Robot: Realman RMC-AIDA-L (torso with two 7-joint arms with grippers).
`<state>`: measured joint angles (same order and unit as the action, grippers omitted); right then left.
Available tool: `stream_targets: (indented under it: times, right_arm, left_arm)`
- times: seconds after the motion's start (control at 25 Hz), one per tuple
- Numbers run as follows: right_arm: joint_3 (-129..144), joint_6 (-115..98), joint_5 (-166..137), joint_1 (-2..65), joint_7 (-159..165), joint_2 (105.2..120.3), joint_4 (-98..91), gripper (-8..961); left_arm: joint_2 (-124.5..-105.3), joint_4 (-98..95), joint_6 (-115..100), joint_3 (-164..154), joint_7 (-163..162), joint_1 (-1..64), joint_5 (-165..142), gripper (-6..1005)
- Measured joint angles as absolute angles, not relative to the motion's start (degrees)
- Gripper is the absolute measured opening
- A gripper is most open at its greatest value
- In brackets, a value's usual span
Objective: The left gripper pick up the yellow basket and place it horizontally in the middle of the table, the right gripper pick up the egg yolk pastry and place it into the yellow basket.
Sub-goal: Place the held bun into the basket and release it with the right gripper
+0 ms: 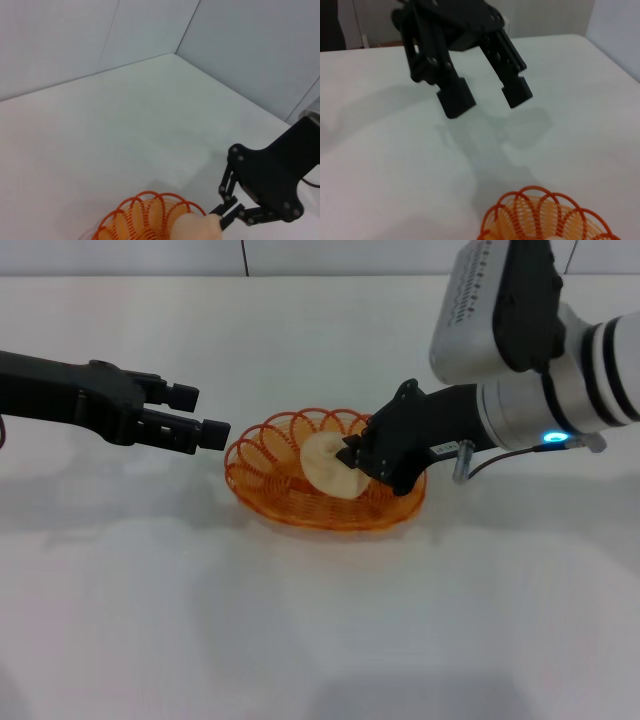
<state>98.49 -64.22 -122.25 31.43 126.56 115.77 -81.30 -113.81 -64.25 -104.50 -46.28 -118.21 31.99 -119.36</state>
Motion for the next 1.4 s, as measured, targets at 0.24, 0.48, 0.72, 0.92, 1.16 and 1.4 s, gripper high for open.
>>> stream_targets:
  times: [0.24, 0.48, 0.72, 0.92, 1.16, 1.4]
  right_arm:
    - [100.0, -61.2, -122.0, 32.1, 126.2, 115.84, -79.1, 43]
    - [100.5, -60.6, -121.9, 32.1, 125.2, 115.84, -79.0, 87]
    - [100.4, -60.6, -121.7, 32.1, 125.2, 115.84, -79.0, 133]
    - [99.8, -60.6, -120.6, 31.8, 125.1, 115.72, -79.3, 292]
    - [97.9, -60.8, -120.5, 28.2, 124.8, 115.4, -82.7, 534]
    - [94.9, -61.4, -120.5, 22.2, 123.4, 115.36, -86.9, 661]
  left_arm:
    - [-113.87, -64.3, -104.5, -46.3, -118.4, 32.0, -119.4, 873]
    - [-113.9, -64.3, -104.4, -46.4, -118.5, 32.0, -119.4, 873]
    - [-113.9, -64.2, -104.4, -46.4, -118.6, 32.1, -119.4, 873]
    - [-113.9, -64.3, -104.4, -46.2, -118.6, 32.1, -119.4, 873]
    - [-113.99, -64.2, -104.4, -46.1, -118.4, 31.8, -119.3, 873]
    - [-113.92, -64.2, -104.4, -46.0, -118.1, 31.4, -119.3, 872]
